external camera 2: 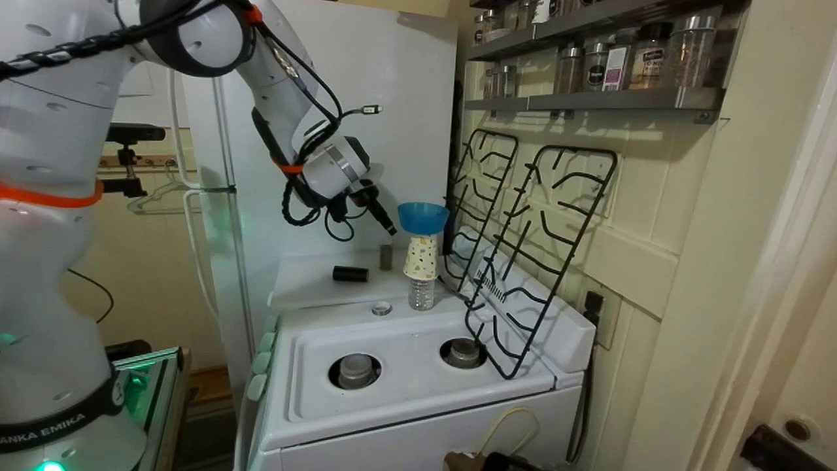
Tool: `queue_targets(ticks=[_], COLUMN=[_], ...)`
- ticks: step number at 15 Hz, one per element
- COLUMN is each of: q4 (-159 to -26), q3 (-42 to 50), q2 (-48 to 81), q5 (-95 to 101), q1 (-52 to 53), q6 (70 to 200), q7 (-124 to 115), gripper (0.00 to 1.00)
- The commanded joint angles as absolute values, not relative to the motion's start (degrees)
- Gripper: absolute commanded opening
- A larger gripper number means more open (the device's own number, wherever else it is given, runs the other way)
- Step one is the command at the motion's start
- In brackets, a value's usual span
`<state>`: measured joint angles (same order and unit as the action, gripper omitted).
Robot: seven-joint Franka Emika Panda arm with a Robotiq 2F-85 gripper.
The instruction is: Move the glass jar to the left.
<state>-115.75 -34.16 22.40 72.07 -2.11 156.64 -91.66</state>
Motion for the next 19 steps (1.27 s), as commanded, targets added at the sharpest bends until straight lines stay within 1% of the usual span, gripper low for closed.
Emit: queue_targets(ticks=[1,2,4,5,9,10,11,13,17,18,19], q4=[-122.2,-123.4,-125.0,-125.7,-132.0,-133.4,-135.0,-138.8,-144.8,-140.1,-141.5], q3=[-38.3,-31.1,-29.7,-35.7,-38.5,-31.5,-30.4,-25.2,-15.8,-19.2,-17.4], q2=[13.4,8.7,5.0,3.9,-3.5,-5.2,-7.0,-13.2,-19.6,-15.2,-16.8], q5=[59.6,54.5,46.4,43.6,34.1,32.3,31.1,27.2,17.6,22.4,20.6], q1=[-4.2,2.9,5.3,-0.1,-1.7,5.3,6.0,8.0,11.1,8.8,9.4], q6=[149.6,148.9,144.8,142.7,145.1,146.5,147.2,151.3,168.6,163.1,166.0], q7=[-80.0,-77.6,-68.6,-63.2,-45.1,-40.7,-36.4,-28.2,-12.3,-18.5,-15.4], gripper=[1.0,1.0,1.0,1.0,1.0,1.0,1.0,1.0,1.0,1.0,1.0])
